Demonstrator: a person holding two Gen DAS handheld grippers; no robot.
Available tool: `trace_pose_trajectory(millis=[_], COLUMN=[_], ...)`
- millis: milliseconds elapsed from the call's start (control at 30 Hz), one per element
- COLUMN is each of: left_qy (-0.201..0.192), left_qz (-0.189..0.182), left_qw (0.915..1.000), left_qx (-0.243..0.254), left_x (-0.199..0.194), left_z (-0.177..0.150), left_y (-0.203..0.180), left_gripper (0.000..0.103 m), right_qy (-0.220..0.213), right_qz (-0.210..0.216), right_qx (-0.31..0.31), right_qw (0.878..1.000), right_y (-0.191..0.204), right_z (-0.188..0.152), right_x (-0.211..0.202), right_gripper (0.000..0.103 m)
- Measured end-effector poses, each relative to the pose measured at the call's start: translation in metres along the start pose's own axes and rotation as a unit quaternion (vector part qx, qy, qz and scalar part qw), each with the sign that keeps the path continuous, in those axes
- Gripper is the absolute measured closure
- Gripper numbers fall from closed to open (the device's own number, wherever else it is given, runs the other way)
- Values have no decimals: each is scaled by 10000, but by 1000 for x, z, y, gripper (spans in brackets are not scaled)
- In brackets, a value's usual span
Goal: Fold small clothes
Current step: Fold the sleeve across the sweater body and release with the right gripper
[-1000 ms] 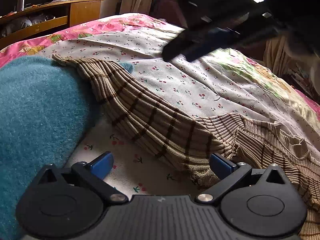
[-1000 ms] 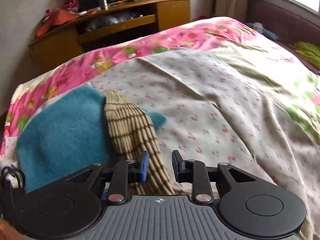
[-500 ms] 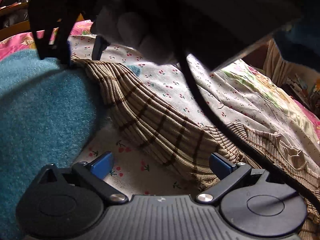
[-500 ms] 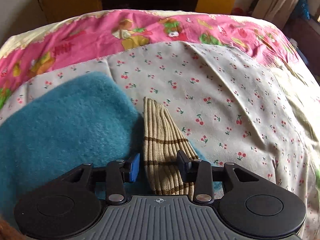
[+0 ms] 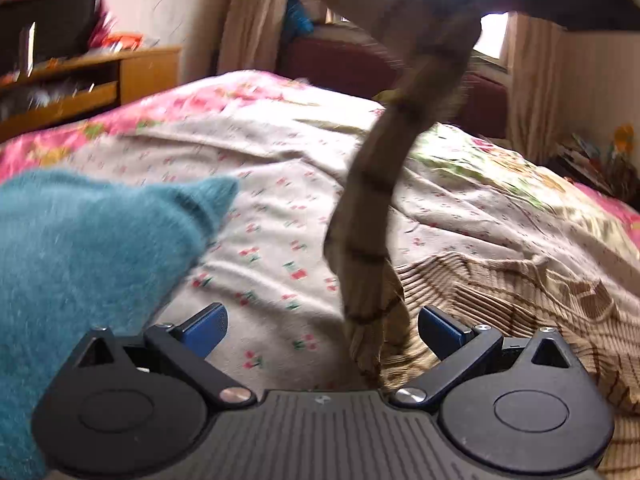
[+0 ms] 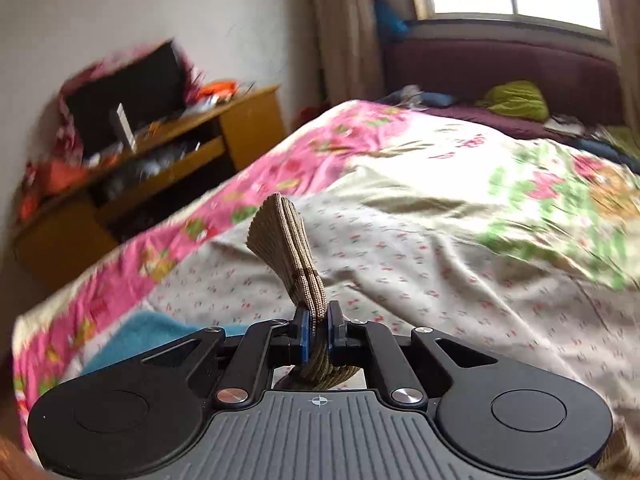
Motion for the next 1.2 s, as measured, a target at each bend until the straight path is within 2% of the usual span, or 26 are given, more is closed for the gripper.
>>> trace_pose_trajectory(millis=[67, 133, 200, 267, 367, 467, 600, 767, 833, 900, 967, 1033, 1067, 1133, 1200], left_qy=[-169, -325, -394, -400, -366, -339, -242, -287, -306, -292, -269, -287, -310, -391, -398], left_qz=[-41, -18, 60, 187, 317, 474, 556, 633, 637, 628, 610, 603, 577, 488, 389], left_qw=[9989, 9949, 9873, 9759, 9598, 9523, 9525, 9440, 9419, 9417, 9442, 9489, 9524, 9608, 9653], left_qx=[435, 951, 1535, 2139, 2765, 2996, 2986, 3225, 3284, 3292, 3226, 3085, 2978, 2702, 2551], left_x=[-6, -10, -11, -9, -8, -7, -6, -8, -7, -5, -6, -9, -12, -17, -18], left_z=[-1, -4, -11, -21, -36, -43, -40, -44, -43, -40, -33, -23, -16, -4, 0], left_y=[-20, -42, -66, -88, -107, -113, -115, -123, -125, -125, -122, -119, -117, -113, -114], left_gripper=[0, 0, 0, 0, 0, 0, 0, 0, 0, 0, 0, 11, 13, 14, 13], right_qy=[-357, -505, -384, -124, 114, -28, -284, -472, -485, -395, -467, -772, -990, -1400, -1539], right_qz=[-286, -659, -957, -1231, -1191, -872, -560, -455, -597, -692, -628, -512, -433, -304, -454], right_qx=[553, 1156, 1713, 2130, 2655, 3005, 3292, 3727, 3711, 3702, 3633, 3459, 3374, 3229, 3096], right_qw=[9974, 9898, 9798, 9692, 9567, 9498, 9422, 9256, 9254, 9255, 9284, 9337, 9351, 9355, 9372], right_y=[-50, -103, -150, -185, -213, -222, -235, -252, -254, -256, -254, -247, -244, -240, -241], right_z=[-22, -54, -93, -132, -181, -205, -207, -211, -209, -204, -193, -176, -168, -158, -160], right_x=[-41, -68, -77, -75, -73, -75, -82, -91, -94, -91, -91, -102, -110, -127, -135], right_gripper=[96, 96, 96, 96, 96, 92, 88, 84, 85, 92, 95, 96, 96, 97, 100])
Point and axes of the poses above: each gripper's, at about its wrist camera, not at the fingertips, and x roughly the way its jaws point, y to its left, z to its top, the point moved 2 cm from there along x, roughly the way its jaws point, and after that the axes turned 2 degrees about x, right-handed, at the moved point
